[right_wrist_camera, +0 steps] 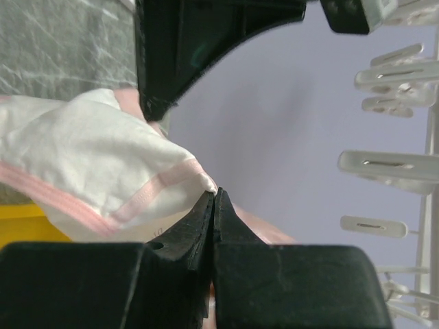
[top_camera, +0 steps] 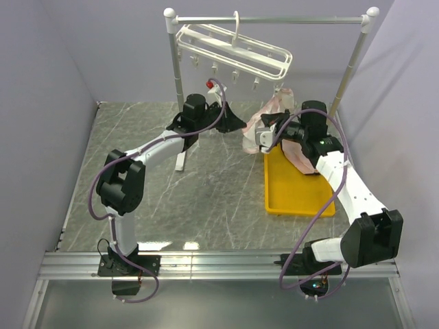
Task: Clip the underwear to the hanger
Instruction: Adjust the underwear on the hanger.
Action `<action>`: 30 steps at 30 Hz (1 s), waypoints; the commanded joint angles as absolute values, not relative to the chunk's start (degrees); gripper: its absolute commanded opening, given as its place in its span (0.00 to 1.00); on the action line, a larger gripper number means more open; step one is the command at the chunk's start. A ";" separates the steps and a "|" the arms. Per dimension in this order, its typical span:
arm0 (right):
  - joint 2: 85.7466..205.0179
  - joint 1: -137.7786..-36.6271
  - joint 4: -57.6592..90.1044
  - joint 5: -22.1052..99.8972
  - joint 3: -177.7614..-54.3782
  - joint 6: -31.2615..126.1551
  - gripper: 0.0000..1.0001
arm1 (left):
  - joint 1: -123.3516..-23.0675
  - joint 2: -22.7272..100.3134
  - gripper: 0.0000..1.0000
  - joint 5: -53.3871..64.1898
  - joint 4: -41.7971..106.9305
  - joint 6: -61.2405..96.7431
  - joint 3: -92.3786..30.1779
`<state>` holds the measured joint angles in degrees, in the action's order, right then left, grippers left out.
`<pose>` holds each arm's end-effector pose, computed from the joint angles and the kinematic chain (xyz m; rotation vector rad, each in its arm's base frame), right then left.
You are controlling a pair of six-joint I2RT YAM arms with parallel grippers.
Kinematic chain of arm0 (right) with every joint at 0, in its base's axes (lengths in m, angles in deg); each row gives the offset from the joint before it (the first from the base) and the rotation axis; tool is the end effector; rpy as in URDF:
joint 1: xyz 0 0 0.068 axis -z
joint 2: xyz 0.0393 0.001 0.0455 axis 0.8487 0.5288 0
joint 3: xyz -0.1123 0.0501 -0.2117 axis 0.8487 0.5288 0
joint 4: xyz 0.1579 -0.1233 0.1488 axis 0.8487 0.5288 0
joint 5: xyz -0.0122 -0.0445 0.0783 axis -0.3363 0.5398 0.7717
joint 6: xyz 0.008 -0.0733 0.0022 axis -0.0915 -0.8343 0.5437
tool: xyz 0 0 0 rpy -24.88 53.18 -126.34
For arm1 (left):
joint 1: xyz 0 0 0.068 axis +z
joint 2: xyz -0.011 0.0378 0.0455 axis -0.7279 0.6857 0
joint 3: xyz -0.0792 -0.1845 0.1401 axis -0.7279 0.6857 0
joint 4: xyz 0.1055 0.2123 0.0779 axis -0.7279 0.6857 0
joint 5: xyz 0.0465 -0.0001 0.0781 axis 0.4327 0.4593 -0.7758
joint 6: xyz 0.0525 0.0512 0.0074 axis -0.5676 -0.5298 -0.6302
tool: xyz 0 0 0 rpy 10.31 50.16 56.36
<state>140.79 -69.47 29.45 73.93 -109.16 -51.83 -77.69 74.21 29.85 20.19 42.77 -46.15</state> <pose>0.2997 0.1030 0.3260 -1.7029 0.7298 -0.2594 0.3810 -0.2677 0.2752 0.3712 1.8696 -1.3273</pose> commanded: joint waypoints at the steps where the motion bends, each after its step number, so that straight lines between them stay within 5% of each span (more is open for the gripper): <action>1: 139.01 -70.47 19.53 69.93 -105.40 -52.97 0.00 | -78.00 70.09 0.00 35.61 15.87 40.71 -43.14; 8: 141.73 -71.17 13.96 67.02 -105.37 -49.47 0.00 | -78.35 68.68 0.01 43.37 13.40 44.58 -41.02; 9: 141.91 -71.17 14.39 67.29 -106.00 -48.50 0.00 | -78.52 68.42 0.08 43.28 13.84 44.32 -40.93; 10: 141.91 -71.17 15.09 67.46 -106.35 -48.23 0.00 | -78.44 68.16 0.28 42.85 13.41 44.40 -40.76; 12: 141.47 -71.17 15.19 68.52 -106.53 -47.35 0.00 | -78.26 67.63 0.44 41.53 12.96 45.54 -40.06; 16: 140.94 -71.17 16.23 70.28 -106.62 -47.17 0.00 | -76.95 66.84 0.60 38.37 10.51 49.40 -38.74; 24: 140.24 -71.08 16.77 70.98 -106.79 -46.64 0.00 | -73.96 62.88 0.65 26.86 12.97 46.52 -35.40; 30: 140.15 -71.08 16.68 71.68 -106.62 -46.91 0.00 | -73.60 61.12 0.61 33.60 7.88 48.09 -30.48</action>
